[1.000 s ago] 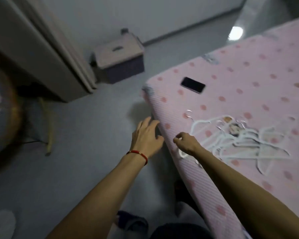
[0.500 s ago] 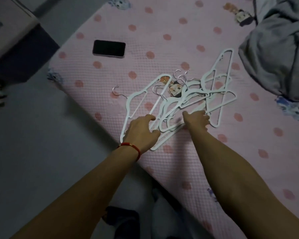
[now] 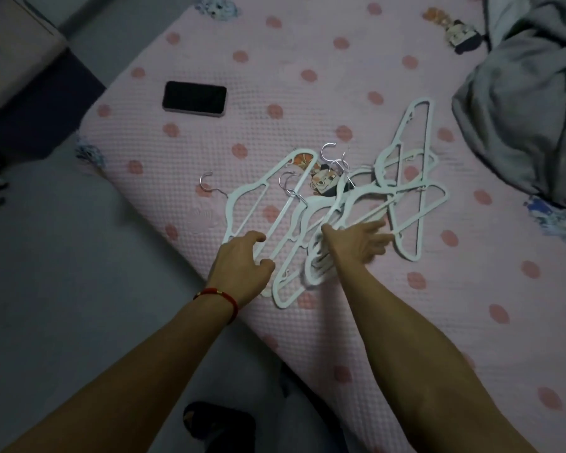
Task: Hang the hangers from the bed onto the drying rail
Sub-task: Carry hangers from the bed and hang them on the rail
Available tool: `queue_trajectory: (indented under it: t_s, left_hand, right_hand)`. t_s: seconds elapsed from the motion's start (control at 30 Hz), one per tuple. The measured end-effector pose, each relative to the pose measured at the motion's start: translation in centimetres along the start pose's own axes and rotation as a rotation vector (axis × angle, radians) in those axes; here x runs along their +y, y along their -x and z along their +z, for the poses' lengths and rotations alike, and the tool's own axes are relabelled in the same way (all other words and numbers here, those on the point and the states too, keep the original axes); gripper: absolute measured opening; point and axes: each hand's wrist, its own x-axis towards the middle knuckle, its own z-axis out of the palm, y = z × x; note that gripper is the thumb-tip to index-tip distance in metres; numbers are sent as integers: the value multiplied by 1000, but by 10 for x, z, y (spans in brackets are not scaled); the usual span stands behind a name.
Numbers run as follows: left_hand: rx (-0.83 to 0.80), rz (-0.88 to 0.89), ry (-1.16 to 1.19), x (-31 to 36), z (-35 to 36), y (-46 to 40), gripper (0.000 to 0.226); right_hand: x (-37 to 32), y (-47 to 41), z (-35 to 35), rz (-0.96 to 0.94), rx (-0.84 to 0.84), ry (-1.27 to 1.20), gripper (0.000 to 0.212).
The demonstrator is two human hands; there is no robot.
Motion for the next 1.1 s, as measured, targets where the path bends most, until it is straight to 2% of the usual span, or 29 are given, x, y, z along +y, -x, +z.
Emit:
queue_trajectory:
  t_s: [0.17, 0.3, 0.4, 0.63, 0.83, 0.97, 1.1]
  left_hand:
    - [5, -19, 89, 15, -20, 22, 44]
    - [22, -14, 163, 25, -46, 46, 40]
    - [39, -19, 195, 24, -69, 64, 38]
    - [119, -57, 237, -8, -96, 92, 32]
    - [106, -83, 191, -22, -82, 91, 32]
    - [84, -88, 208, -19, -67, 88, 30]
    - [72, -82, 204, -15, -53, 87, 29]
  right_hand:
    - [29, 40, -38, -108, 124, -72, 120]
    - [39, 71, -69, -145, 78, -98, 114]
    - [28, 82, -84, -147, 35, -37, 113]
    - [5, 84, -97, -339, 263, 247, 126]
    - [-8, 45, -101, -357, 342, 270, 125]
    - [-19, 22, -103, -234, 292, 155, 133]
    - [-34, 14, -100, -47, 181, -57, 128]
